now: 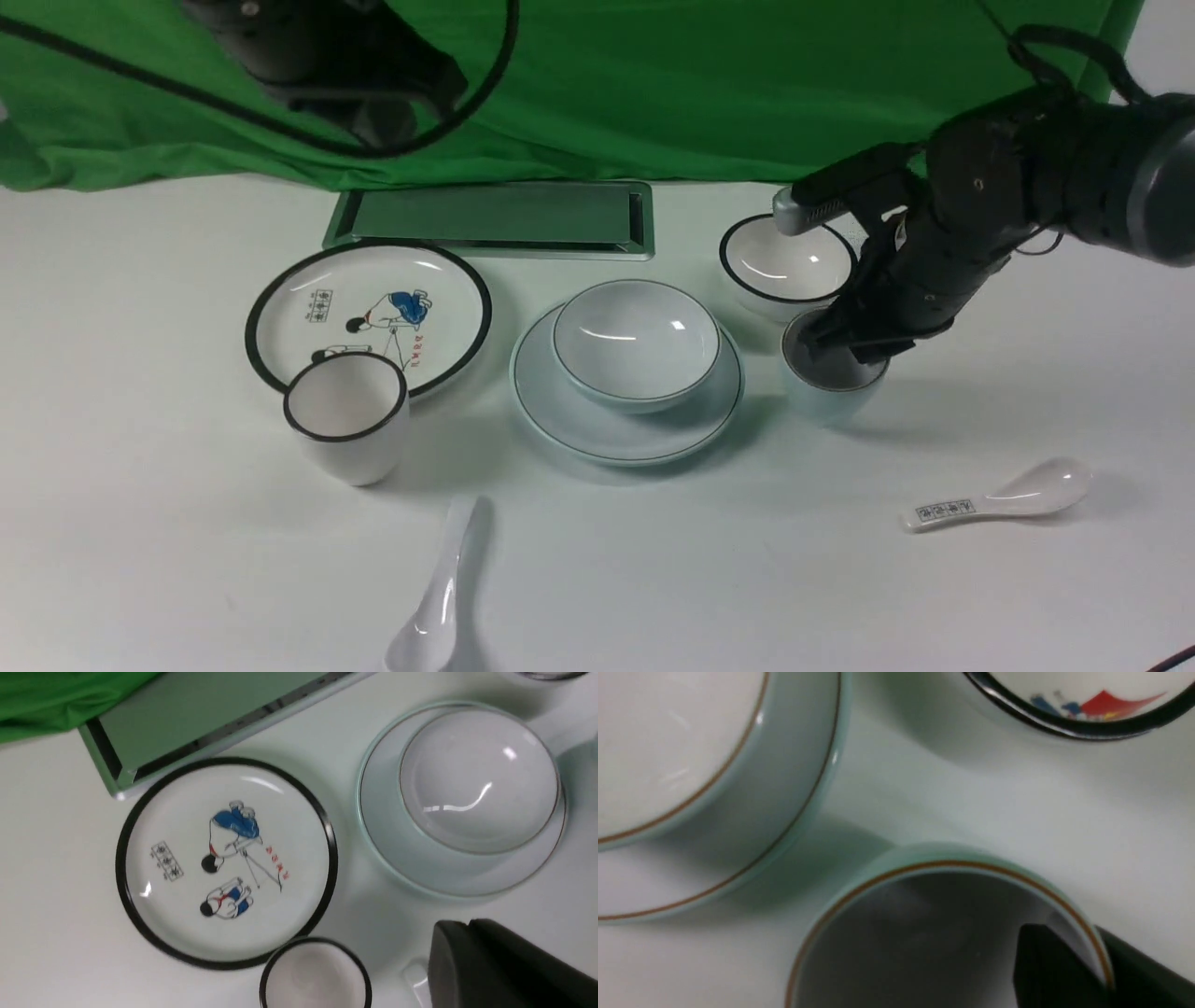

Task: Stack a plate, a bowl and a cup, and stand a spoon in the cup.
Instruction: Use the right arm to grab a blue teacup, then use the right arm to put the blue teacup into the blue rice bowl in the middle, then use the left arm to grab a blue soup spoon

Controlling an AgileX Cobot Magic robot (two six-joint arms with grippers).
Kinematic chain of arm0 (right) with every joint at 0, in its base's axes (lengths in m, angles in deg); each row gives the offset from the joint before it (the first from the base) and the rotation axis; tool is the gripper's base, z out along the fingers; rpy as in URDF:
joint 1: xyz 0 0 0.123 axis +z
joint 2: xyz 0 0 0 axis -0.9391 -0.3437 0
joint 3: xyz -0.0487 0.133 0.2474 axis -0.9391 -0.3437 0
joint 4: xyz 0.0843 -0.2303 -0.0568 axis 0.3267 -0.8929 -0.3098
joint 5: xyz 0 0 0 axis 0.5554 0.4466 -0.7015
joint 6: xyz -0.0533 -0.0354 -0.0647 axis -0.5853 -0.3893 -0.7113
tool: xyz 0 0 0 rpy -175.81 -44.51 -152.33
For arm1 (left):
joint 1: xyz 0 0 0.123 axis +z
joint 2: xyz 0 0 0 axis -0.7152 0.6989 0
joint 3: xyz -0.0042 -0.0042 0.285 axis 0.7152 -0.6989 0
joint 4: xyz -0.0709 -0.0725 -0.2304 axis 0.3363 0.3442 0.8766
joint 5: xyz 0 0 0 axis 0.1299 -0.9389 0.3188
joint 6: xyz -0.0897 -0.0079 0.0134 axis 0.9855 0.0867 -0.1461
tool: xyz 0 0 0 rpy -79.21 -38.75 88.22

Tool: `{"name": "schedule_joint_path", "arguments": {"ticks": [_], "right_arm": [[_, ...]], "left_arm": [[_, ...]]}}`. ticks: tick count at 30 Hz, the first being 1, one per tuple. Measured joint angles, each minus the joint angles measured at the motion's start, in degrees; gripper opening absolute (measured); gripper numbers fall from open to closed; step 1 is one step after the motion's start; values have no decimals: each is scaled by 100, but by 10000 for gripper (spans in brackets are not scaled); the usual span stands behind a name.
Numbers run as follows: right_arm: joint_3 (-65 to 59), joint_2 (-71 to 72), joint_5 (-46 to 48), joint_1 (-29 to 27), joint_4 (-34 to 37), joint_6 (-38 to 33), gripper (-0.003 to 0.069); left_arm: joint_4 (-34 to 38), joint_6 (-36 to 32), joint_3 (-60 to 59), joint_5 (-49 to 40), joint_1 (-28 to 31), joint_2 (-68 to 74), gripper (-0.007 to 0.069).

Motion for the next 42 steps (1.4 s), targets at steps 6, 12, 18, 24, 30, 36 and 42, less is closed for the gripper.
{"name": "schedule_joint_path", "arguments": {"ticks": [6, 12, 18, 24, 30, 36, 42], "right_arm": [[1143, 98, 768, 77, 1915, -1407, 78], [1902, -401, 731, 309, 2107, -1464, 78], [2858, -1498, 1070, 593, 1552, -1032, 78], [3182, -1942, 1212, 609, 1278, -710, 90], [3411, -1948, 1487, 620, 1278, -658, 314], [3863, -1688, 2420, 620, 1223, -838, 454], [3874, -542, 2531, 620, 1174, -959, 432]], "left_arm": [[-102, -145, -2100, 750, 0, -1037, -39], [69, -701, -3381, 1275, 0, -1442, -37], [201, -894, -3992, 1769, 0, -1453, -37], [508, -712, -4016, 1895, 0, -1421, -13], [652, -472, -4016, 1827, 0, -1046, 177], [874, -373, -4016, 1829, 0, -476, 414], [802, -26, -3946, 1950, -250, 417, 485]]}}
